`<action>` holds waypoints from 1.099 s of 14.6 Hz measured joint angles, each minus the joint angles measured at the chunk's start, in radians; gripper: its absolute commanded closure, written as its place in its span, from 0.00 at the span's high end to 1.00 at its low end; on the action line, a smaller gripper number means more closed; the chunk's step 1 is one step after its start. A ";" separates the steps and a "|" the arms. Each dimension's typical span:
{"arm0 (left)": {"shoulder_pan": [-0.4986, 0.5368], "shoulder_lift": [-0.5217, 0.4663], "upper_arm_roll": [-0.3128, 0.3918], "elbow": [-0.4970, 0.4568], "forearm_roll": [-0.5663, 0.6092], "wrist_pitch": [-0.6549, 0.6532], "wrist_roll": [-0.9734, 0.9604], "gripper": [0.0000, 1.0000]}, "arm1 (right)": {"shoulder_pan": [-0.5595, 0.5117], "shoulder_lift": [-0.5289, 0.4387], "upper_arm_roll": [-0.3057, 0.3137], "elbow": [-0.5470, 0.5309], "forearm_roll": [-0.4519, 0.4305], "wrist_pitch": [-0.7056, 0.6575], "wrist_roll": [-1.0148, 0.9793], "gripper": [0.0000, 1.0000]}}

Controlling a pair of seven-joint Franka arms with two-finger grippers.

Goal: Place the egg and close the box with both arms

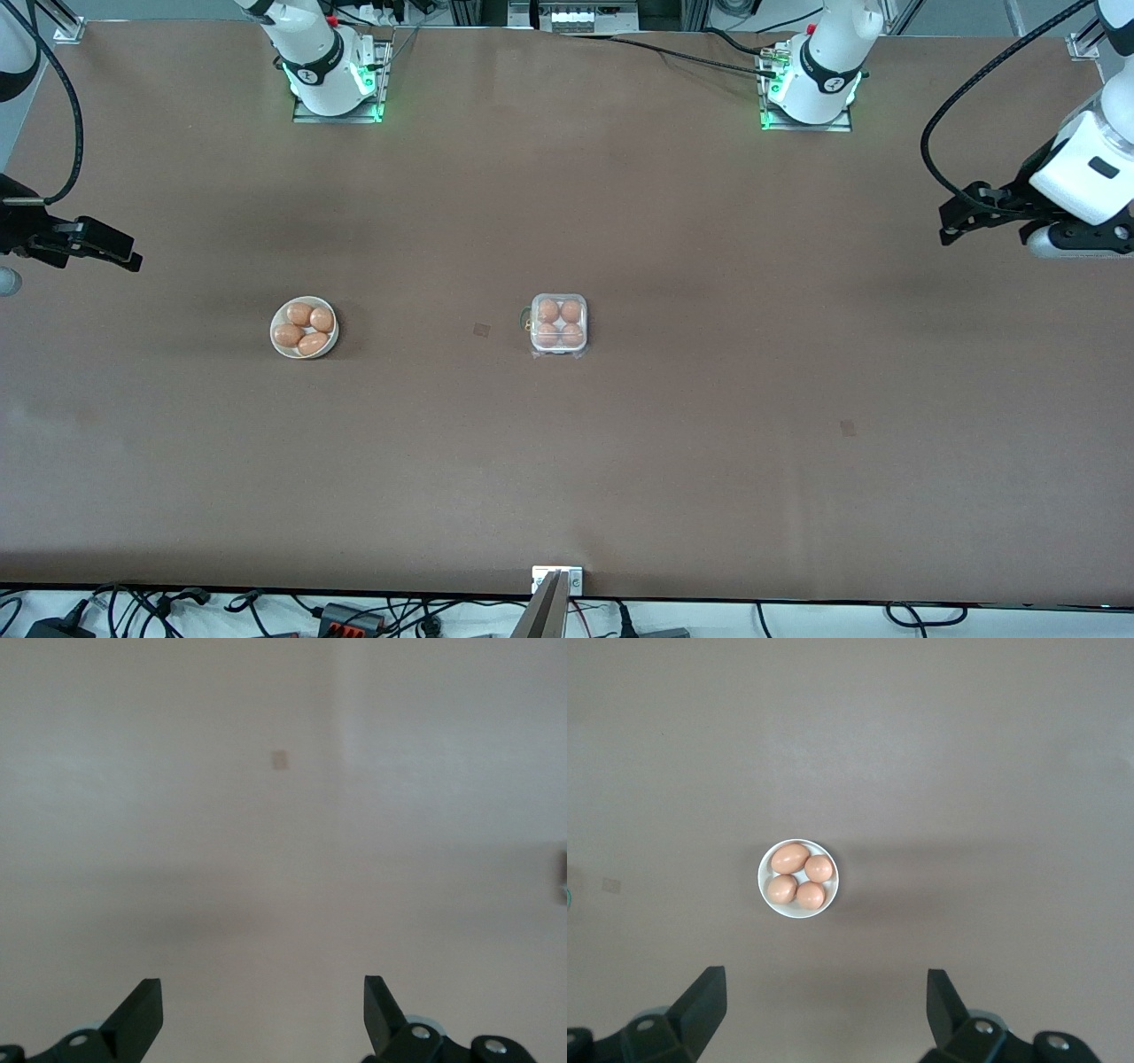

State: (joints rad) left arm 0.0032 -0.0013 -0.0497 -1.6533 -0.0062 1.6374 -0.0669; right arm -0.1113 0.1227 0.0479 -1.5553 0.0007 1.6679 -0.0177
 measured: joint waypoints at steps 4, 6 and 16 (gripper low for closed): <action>0.024 0.000 0.000 -0.003 -0.017 0.020 0.004 1.00 | 0.000 0.005 0.000 0.000 0.000 0.013 0.000 1.00; 0.015 -0.003 -0.001 -0.006 -0.002 0.039 0.006 1.00 | 0.000 0.009 0.000 0.000 0.000 0.015 0.000 1.00; 0.001 -0.047 -0.002 -0.061 0.011 0.067 0.046 1.00 | 0.001 0.015 0.000 0.000 0.000 0.016 0.000 1.00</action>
State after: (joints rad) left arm 0.0038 -0.0487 -0.0519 -1.7142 0.0046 1.7044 -0.0205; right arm -0.1104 0.1381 0.0478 -1.5554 0.0008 1.6842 -0.0175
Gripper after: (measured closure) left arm 0.000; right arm 0.000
